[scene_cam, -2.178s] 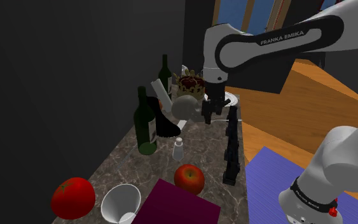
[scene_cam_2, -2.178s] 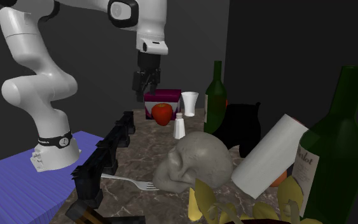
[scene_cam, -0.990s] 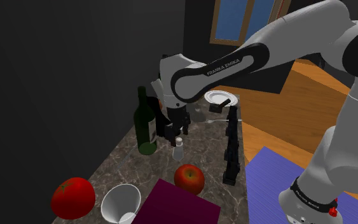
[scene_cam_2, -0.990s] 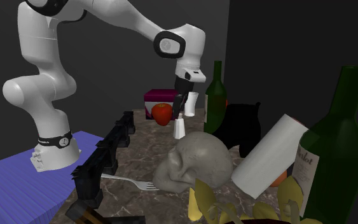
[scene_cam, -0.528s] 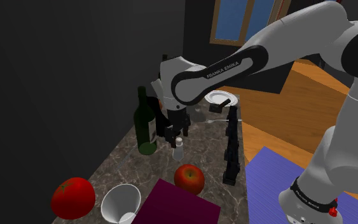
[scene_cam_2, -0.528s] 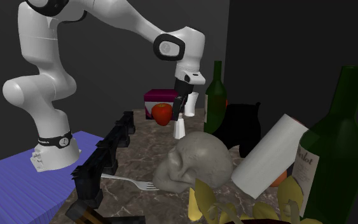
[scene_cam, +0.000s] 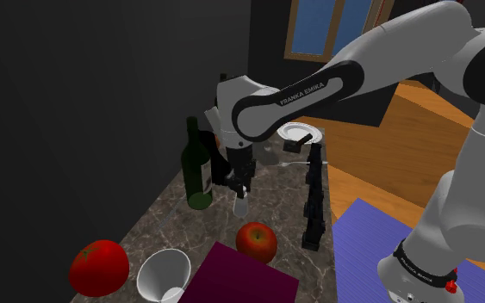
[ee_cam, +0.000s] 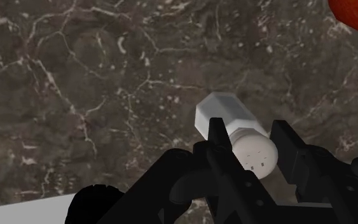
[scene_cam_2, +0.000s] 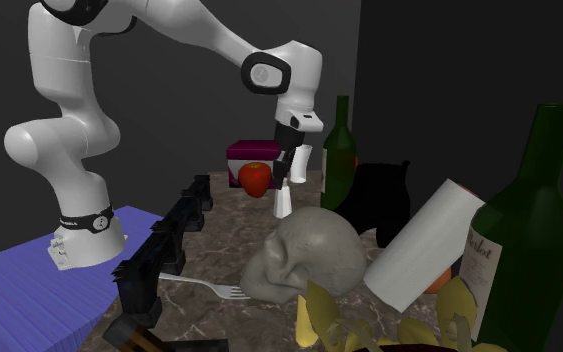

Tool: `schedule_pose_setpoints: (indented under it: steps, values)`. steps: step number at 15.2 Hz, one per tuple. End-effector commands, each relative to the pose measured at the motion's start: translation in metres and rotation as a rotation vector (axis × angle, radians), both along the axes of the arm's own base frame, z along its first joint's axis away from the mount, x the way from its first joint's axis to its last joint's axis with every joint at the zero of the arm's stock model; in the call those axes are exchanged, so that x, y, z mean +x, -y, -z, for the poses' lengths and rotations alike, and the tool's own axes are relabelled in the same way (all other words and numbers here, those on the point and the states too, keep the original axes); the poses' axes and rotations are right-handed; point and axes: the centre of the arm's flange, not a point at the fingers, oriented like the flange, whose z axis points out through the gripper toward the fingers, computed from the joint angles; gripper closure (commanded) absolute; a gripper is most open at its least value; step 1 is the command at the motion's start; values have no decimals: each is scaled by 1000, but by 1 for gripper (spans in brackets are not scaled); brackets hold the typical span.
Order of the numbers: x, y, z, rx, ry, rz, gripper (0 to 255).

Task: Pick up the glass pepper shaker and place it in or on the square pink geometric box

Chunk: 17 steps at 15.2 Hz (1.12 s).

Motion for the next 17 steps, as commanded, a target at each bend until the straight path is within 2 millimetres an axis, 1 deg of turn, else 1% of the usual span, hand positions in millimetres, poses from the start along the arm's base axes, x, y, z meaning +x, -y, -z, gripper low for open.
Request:
schedule_pose_setpoints:
  steps: [1, 3, 17]
  values:
    - [0, 0, 2, -2, -4, 0, 255]
    - [0, 1, 2, -2, -4, 0, 255]
    - [0, 1, -71, -2, -4, 0, 255]
